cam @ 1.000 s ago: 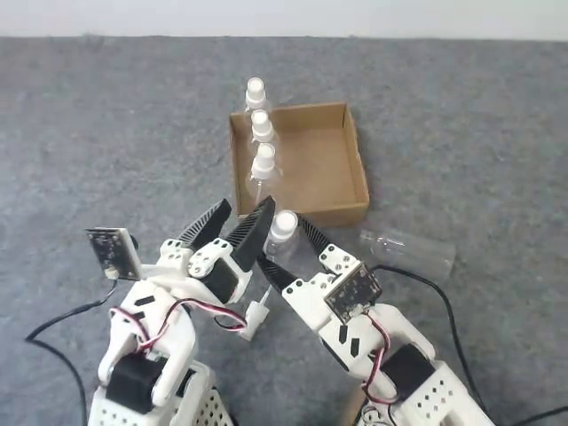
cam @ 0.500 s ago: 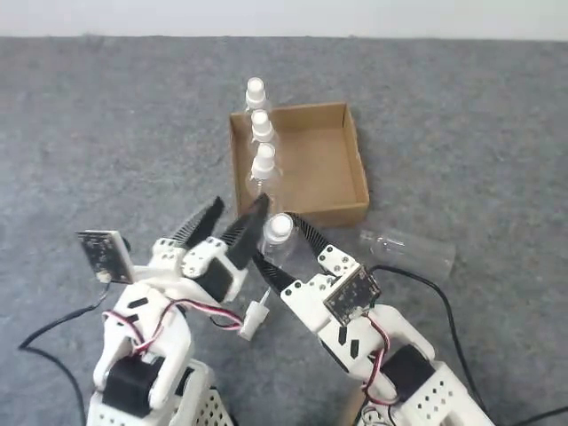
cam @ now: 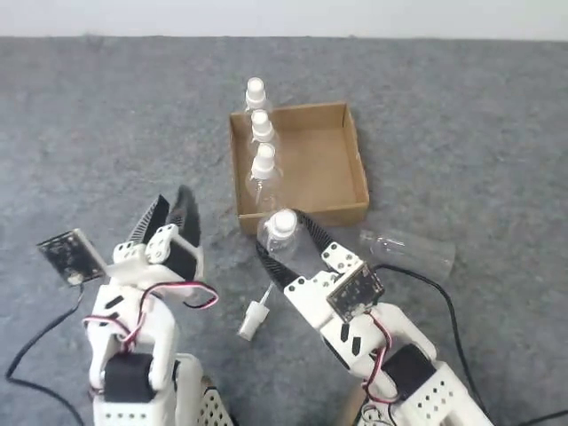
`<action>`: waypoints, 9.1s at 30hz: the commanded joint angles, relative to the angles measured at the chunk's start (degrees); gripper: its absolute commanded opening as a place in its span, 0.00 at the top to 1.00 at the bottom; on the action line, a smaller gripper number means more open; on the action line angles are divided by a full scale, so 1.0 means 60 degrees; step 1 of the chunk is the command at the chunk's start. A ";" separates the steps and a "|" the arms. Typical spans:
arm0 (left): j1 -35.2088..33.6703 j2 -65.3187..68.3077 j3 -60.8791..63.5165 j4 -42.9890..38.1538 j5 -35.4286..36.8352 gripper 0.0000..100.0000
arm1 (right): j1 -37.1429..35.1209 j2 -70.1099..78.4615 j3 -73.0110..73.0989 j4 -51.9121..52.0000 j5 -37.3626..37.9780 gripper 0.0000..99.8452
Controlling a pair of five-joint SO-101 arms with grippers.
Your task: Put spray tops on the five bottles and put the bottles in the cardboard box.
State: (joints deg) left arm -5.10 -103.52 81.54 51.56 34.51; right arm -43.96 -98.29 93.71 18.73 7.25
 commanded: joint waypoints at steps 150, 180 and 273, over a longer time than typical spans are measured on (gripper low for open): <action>-0.1993 -0.0161 0.2249 -0.2051 -0.0059 0.99 | 0.4183 1.5114 -1.0447 -0.0755 -0.0381 0.68; -0.2007 -0.0161 0.2249 -0.2051 -0.0059 0.99 | 0.4300 1.2022 -1.0403 0.8696 0.2549 0.68; -0.2007 -0.0147 0.2366 -0.2037 -0.0059 0.99 | 1.0322 1.1905 -0.6842 0.7846 0.4352 0.75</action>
State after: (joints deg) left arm -16.79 -103.52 95.60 41.27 34.51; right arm 17.23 -26.02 56.70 59.87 33.98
